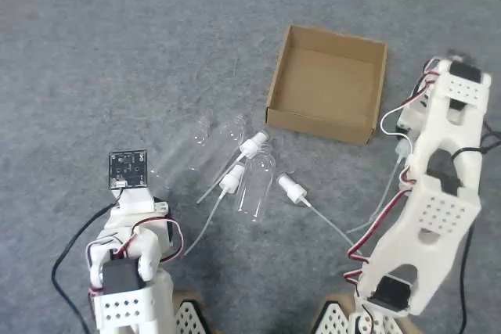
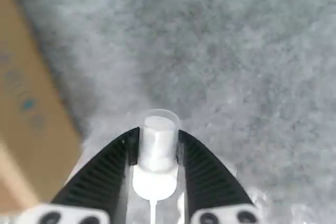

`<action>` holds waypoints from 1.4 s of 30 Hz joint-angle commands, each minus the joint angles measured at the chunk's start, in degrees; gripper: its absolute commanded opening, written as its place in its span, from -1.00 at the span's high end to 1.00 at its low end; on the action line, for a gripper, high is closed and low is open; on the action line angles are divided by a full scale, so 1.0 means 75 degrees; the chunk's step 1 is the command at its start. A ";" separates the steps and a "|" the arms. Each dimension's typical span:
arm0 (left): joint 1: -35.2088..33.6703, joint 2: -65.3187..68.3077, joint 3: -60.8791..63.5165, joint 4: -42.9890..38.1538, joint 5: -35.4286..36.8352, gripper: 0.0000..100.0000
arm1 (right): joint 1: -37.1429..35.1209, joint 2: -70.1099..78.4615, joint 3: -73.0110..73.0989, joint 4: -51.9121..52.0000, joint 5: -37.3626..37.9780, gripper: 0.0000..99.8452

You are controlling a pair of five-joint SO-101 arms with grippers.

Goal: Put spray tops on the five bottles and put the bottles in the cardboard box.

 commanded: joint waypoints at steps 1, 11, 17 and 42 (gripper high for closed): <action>0.0000 -0.0152 -0.0076 0.0023 -0.0059 0.97 | -0.0545 -0.1436 -0.0094 0.0557 0.0035 0.98; -0.0023 -0.0152 -0.0076 0.0023 -0.0059 0.97 | -0.2397 -0.3393 -0.0047 0.1764 -0.0246 0.98; -0.0023 -0.0152 -0.0076 0.0023 -0.0059 0.97 | -0.3569 -0.4788 0.1078 0.1729 -0.0270 0.99; -0.0012 -0.0152 -0.0076 0.0023 -0.0059 0.97 | -0.7437 -0.3933 0.4067 -0.3581 -0.3763 0.99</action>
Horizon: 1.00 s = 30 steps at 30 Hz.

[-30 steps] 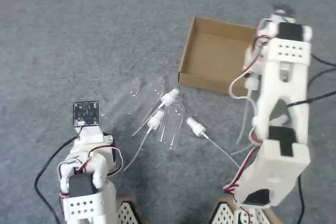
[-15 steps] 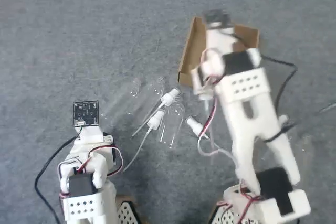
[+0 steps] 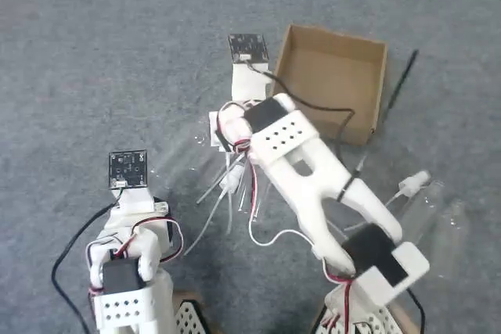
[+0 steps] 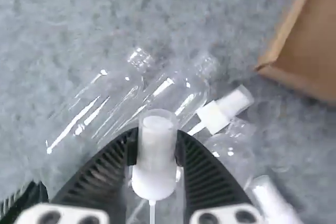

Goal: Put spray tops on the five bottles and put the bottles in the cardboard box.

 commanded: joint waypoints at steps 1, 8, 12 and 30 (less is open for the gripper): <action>-0.0012 -0.0152 -0.0076 0.0023 -0.0059 0.97 | -0.0053 0.0041 -0.0023 -0.0299 -0.0656 0.99; -0.0023 -0.0152 -0.0076 0.0023 -0.0059 0.97 | -0.0053 0.0346 0.0023 -0.0358 -0.0821 0.88; -0.0023 -0.0152 -0.0076 0.0023 -0.0059 0.97 | -0.0029 0.0533 0.0023 -0.0358 -0.0821 0.65; -0.0012 -0.0152 -0.0076 0.0023 -0.0059 0.97 | 0.3229 -0.1928 -0.0610 0.3335 0.1137 0.72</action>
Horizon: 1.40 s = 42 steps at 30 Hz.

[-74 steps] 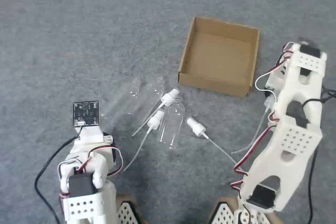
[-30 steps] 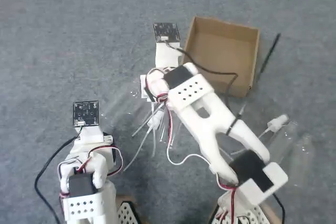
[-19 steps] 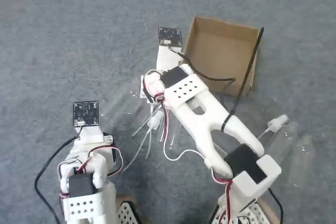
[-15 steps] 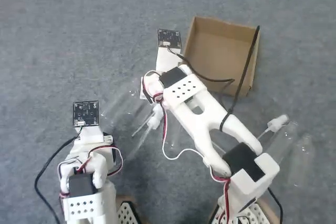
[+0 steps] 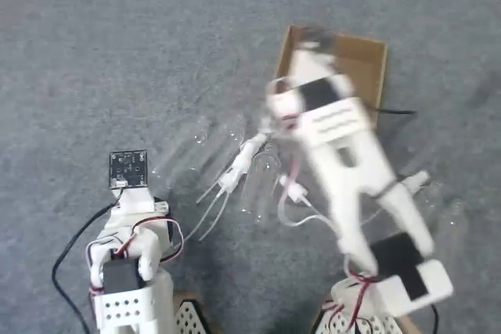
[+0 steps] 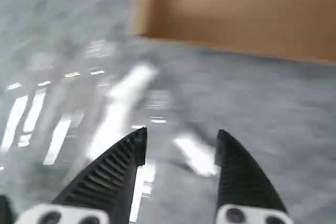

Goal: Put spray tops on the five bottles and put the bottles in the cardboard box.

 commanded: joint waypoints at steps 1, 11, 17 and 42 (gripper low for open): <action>-0.0012 -0.0152 -0.0076 0.0023 -0.0059 0.97 | 0.1330 -0.0967 -0.0188 0.0862 0.1137 0.72; -0.0012 -0.0152 -0.0076 0.0023 -0.0059 0.97 | 0.0955 -0.1799 0.2133 0.0967 0.4232 0.72; -0.0012 -0.0152 -0.0076 0.0023 -0.0059 0.97 | -0.0416 -0.2198 0.3493 -0.0369 0.4618 0.72; -0.0023 -0.0152 -0.0076 0.0023 -0.0059 0.97 | -0.0850 -0.1975 0.6517 -0.4659 0.5591 0.72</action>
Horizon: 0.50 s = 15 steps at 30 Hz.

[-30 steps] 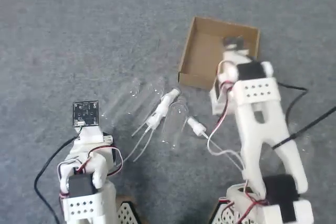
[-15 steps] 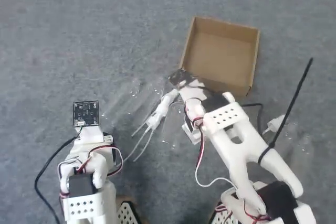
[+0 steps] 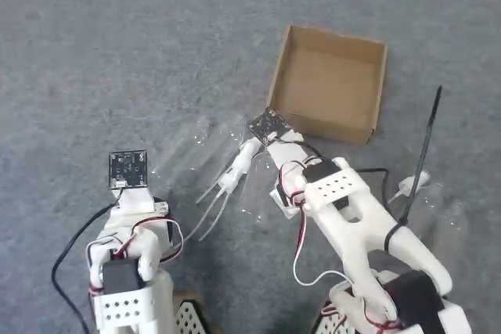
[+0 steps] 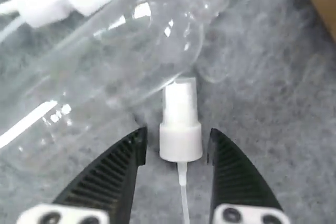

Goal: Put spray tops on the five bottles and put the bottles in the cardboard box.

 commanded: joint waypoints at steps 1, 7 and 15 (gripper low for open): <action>-0.0023 -0.0152 -0.0076 0.0023 -0.0059 0.97 | -0.0029 -0.0053 -0.0082 -0.0205 0.0094 0.73; -0.0035 -0.0152 -0.0076 0.0023 -0.0059 0.97 | -0.0018 0.0568 -0.0246 -0.0147 0.0059 0.77; -0.0035 -0.0152 -0.0076 0.0023 -0.0059 0.97 | 0.0346 0.0557 -0.0926 0.0440 0.0023 0.97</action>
